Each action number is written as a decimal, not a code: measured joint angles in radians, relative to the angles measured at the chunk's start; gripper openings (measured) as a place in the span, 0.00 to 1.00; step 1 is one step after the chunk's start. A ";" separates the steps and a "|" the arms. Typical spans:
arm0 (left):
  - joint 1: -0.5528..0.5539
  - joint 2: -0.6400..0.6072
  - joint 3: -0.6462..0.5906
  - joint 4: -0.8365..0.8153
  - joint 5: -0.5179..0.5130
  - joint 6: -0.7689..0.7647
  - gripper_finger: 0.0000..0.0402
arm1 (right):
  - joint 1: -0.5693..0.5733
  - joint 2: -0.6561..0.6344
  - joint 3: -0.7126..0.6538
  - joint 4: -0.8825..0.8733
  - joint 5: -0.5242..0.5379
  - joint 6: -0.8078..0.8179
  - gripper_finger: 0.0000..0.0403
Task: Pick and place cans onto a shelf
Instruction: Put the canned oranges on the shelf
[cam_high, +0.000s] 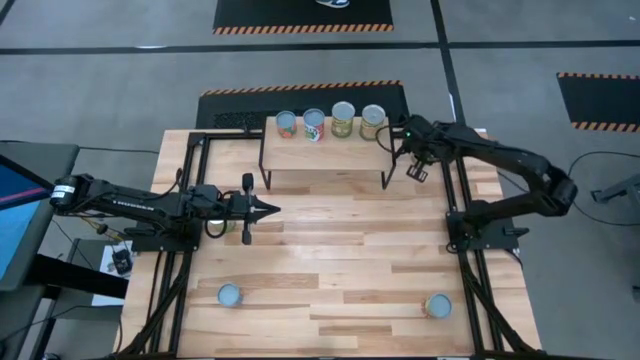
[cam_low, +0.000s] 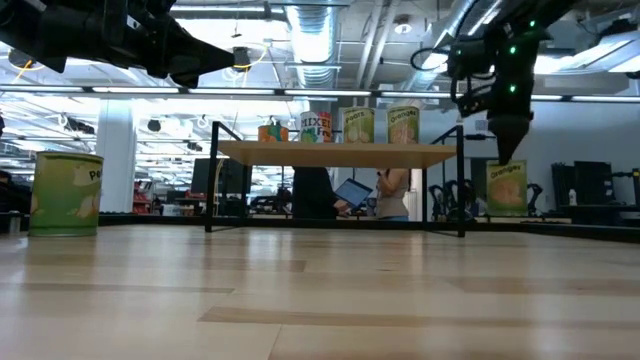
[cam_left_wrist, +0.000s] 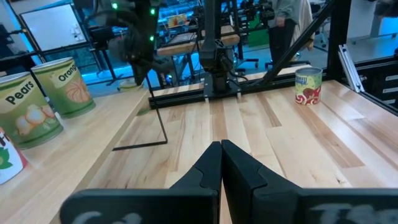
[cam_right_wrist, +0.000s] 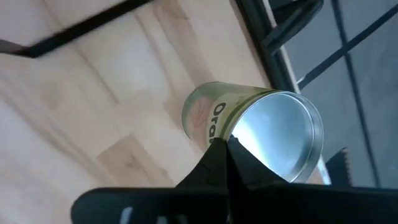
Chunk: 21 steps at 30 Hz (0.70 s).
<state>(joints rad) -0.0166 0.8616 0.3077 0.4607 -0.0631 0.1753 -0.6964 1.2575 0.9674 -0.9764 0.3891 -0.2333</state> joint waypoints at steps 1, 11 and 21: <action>0.000 0.000 0.000 0.000 0.000 0.000 0.00 | 0.007 -0.008 0.009 -0.022 -0.001 0.012 0.01; 0.000 0.000 0.000 0.000 0.000 0.000 0.00 | 0.120 -0.085 0.147 -0.305 -0.083 0.181 0.01; 0.000 0.000 0.000 0.000 0.001 -0.001 0.00 | 0.344 -0.131 0.277 -0.416 -0.211 0.397 0.01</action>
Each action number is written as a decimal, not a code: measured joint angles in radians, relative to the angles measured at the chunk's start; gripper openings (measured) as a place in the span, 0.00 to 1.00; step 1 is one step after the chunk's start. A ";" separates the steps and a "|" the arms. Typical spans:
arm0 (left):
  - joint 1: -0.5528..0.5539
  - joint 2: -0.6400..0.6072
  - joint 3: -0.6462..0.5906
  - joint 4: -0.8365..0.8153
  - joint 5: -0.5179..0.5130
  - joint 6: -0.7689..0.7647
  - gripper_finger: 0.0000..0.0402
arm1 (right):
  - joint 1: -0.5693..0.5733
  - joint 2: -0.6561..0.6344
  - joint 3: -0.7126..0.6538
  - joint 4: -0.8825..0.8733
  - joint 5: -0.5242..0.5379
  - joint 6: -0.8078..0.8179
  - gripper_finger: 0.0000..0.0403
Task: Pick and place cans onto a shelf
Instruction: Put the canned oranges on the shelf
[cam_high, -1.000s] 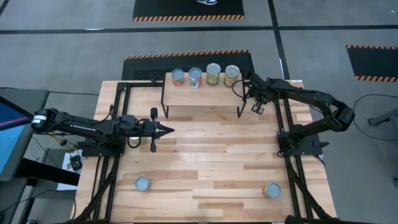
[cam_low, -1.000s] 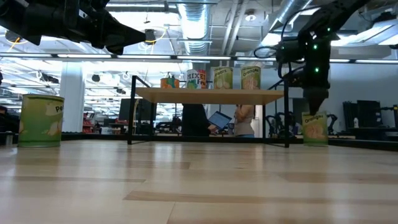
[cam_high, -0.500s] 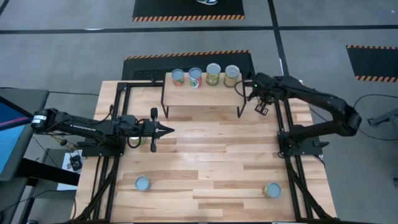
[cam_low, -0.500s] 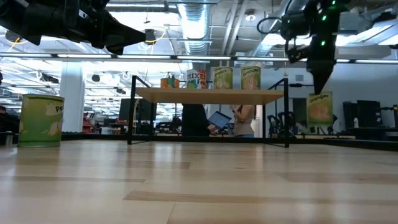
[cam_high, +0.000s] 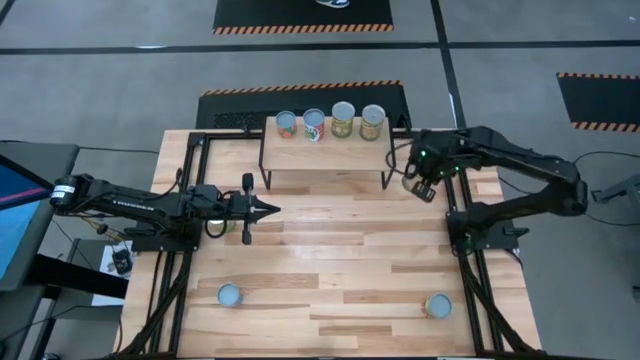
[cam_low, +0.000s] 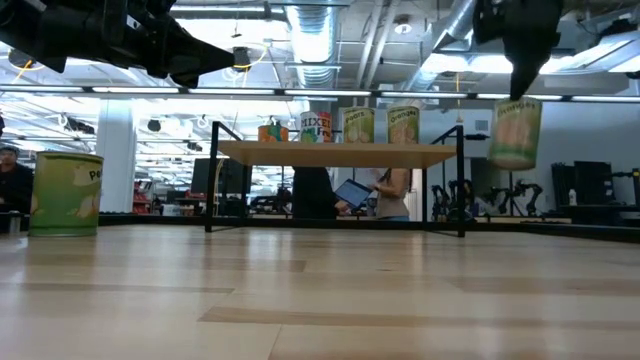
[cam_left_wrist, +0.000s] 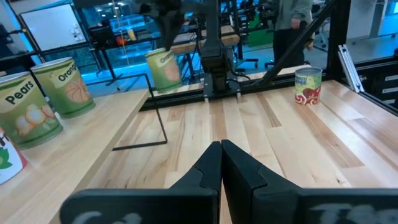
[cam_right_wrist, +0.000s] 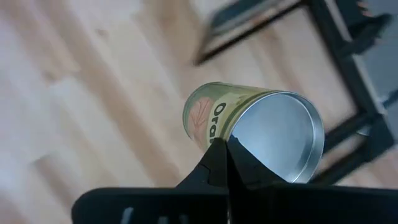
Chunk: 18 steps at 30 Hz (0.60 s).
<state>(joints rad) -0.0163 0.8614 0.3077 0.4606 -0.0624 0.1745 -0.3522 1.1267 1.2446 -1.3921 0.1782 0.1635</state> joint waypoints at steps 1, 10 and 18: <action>0.000 0.000 0.000 0.000 0.000 0.000 0.00 | 0.030 0.000 0.009 -0.003 -0.018 0.024 0.01; 0.000 0.000 0.000 0.000 0.002 0.000 0.00 | 0.315 0.019 0.114 0.035 -0.076 0.196 0.00; 0.000 0.000 0.000 0.009 0.003 -0.004 0.00 | 0.403 0.100 0.279 0.187 0.021 0.048 0.00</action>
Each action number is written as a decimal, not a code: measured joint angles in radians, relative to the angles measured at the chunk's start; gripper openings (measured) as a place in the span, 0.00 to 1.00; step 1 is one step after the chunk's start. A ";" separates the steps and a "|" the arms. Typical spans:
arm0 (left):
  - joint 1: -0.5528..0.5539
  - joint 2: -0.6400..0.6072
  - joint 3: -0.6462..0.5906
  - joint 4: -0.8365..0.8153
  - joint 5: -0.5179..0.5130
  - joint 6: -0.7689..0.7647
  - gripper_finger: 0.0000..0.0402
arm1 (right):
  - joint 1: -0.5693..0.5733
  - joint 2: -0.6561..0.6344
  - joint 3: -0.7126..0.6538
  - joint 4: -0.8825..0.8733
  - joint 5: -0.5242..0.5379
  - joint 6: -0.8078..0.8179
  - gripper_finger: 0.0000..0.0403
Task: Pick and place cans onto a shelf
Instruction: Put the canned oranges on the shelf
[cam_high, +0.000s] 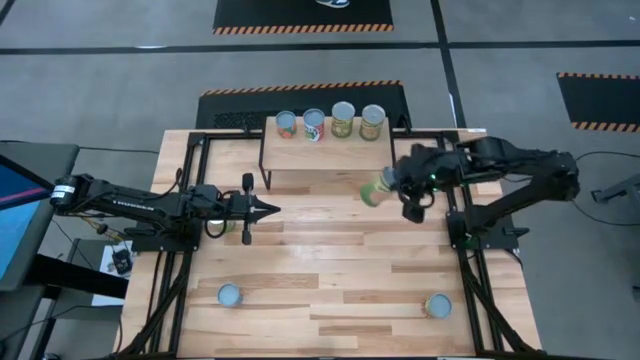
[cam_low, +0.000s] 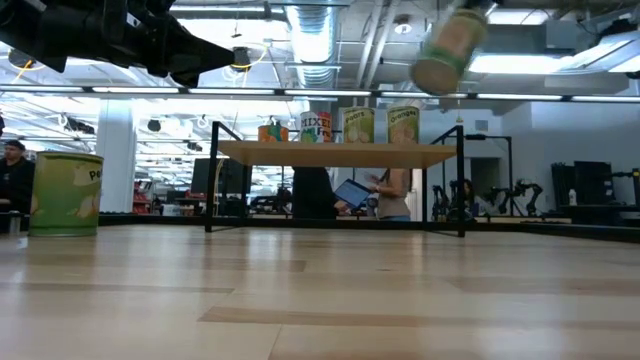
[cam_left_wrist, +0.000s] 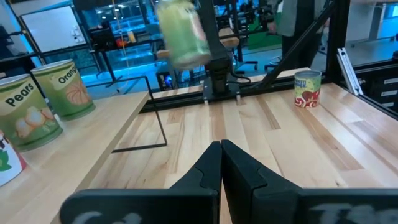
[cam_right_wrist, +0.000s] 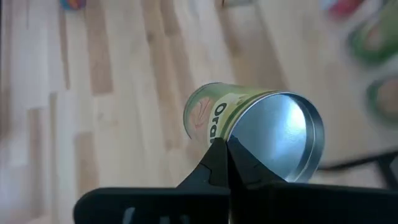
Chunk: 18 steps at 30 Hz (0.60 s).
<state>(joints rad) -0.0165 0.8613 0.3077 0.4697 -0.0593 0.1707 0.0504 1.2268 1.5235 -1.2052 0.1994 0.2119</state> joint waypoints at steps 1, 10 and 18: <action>0.000 0.000 0.000 -0.001 0.000 0.000 0.00 | -0.005 0.020 0.026 0.008 0.016 -0.033 0.00; -0.001 0.000 0.000 -0.004 0.001 -0.002 0.00 | -0.176 0.239 0.171 -0.022 0.100 -0.413 0.00; -0.002 0.000 0.000 -0.008 0.001 -0.001 0.00 | -0.330 0.380 0.184 -0.077 0.114 -0.542 0.00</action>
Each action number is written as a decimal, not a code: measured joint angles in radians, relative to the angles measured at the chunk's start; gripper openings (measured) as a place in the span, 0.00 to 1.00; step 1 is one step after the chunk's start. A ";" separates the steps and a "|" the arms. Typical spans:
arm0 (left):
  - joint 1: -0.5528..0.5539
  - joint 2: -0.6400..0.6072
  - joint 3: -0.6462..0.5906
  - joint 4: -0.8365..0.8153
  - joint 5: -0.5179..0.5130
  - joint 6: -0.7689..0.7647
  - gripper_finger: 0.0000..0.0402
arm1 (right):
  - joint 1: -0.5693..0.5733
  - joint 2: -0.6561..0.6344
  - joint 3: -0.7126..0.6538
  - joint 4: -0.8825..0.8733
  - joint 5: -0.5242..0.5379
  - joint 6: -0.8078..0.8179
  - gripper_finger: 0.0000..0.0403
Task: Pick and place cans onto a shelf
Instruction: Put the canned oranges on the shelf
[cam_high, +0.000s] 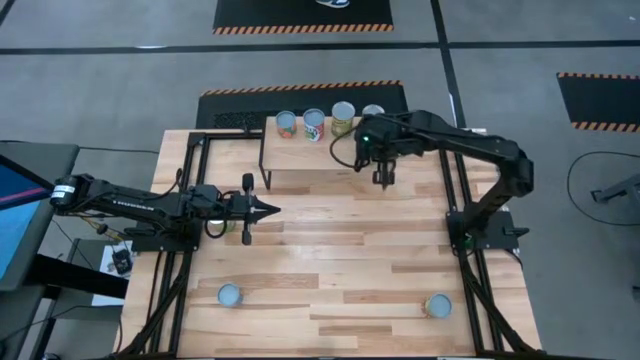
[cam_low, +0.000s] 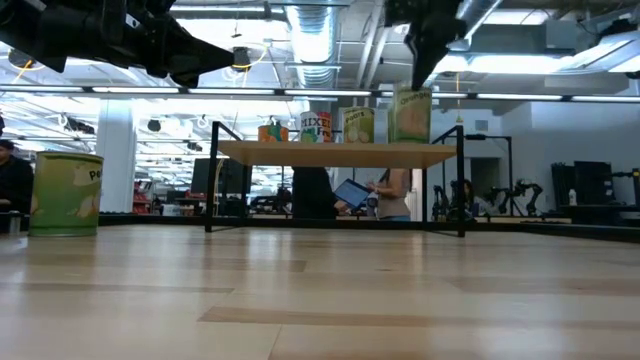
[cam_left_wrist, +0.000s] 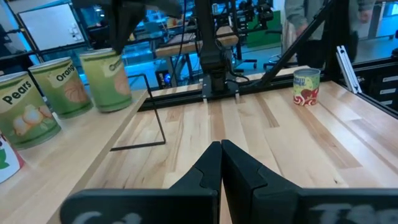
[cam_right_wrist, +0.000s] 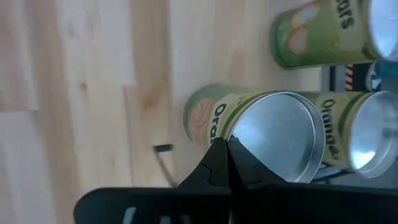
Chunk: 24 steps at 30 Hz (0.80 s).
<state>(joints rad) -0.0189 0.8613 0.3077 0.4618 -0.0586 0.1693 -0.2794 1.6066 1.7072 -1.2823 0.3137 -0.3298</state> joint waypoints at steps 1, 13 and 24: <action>0.000 0.000 0.000 0.000 0.000 0.000 0.00 | -0.010 0.005 0.001 0.003 0.005 -0.010 0.00; 0.000 0.000 0.000 0.000 0.000 0.005 0.00 | -0.024 0.014 0.001 0.011 0.004 -0.019 0.11; 0.000 0.000 0.000 0.000 0.000 0.005 0.00 | -0.016 0.017 -0.002 0.008 0.054 -0.016 0.19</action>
<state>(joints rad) -0.0185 0.8612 0.3077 0.4622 -0.0586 0.1741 -0.2951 1.6234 1.7054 -1.2743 0.3676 -0.3458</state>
